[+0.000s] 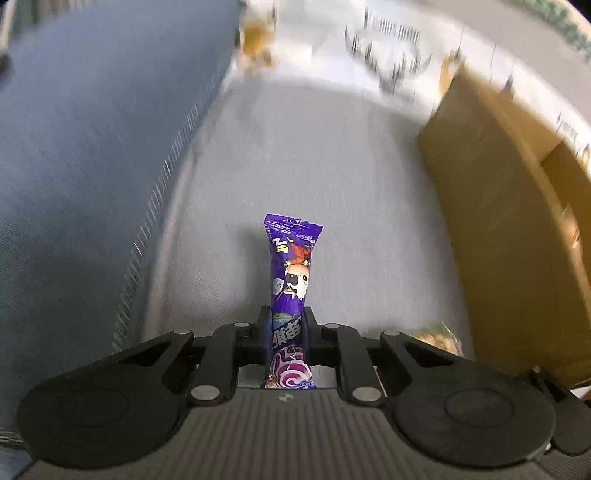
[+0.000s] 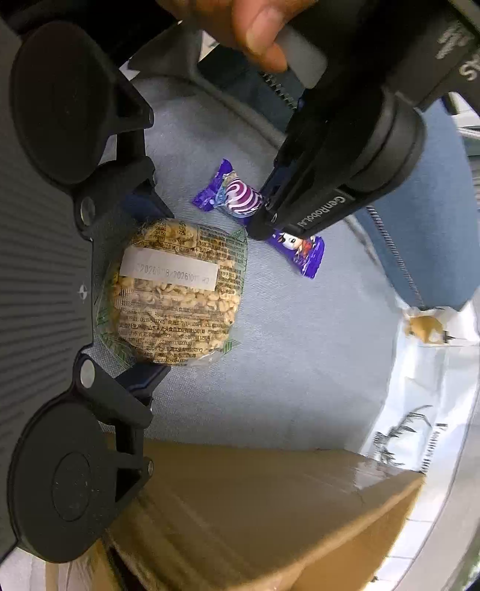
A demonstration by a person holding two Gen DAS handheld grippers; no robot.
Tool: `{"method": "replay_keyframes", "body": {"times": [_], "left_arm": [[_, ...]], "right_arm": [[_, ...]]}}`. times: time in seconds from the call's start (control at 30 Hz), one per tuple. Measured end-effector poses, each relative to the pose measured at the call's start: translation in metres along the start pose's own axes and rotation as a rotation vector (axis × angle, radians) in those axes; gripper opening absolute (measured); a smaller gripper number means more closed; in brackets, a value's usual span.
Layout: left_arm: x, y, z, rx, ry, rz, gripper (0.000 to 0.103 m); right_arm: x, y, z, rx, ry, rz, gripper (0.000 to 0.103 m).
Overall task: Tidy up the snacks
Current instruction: 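Lift the purple candy bar and nut cake with both tools over the box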
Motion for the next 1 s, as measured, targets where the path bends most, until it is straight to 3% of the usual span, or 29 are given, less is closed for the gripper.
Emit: {"method": "replay_keyframes", "body": {"times": [0.23,0.43,0.67,0.9,1.0], "left_arm": [[-0.073,-0.003,-0.008,-0.046,-0.168,0.265,0.016],[-0.115,-0.021,0.009,-0.045,-0.257,0.398,0.016],[-0.134,-0.053,0.049,0.079,-0.295,0.443,0.016],[-0.124,-0.059,0.067,0.092,-0.340,0.410,0.016],[-0.118,-0.061,0.072,0.094,-0.354,0.410,0.016]], "right_arm": [[-0.067,0.009,-0.005,-0.047,-0.060,0.208,0.079],[-0.127,0.000,0.010,-0.037,-0.138,0.364,0.079],[-0.180,-0.010,0.057,0.030,-0.259,0.516,0.079],[-0.193,-0.032,0.117,0.214,-0.335,0.531,0.079],[-0.199,-0.031,0.135,0.210,-0.380,0.558,0.079]]}}
Point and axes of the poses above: each gripper's, at about its wrist camera, not at the fingertips, and x roughly the way its jaws point, z to its right, y to its top, the point moved 3 cm from there along x, roughly the way its jaws point, and after that the axes turned 13 degrees about -x, right-handed, at the moved point
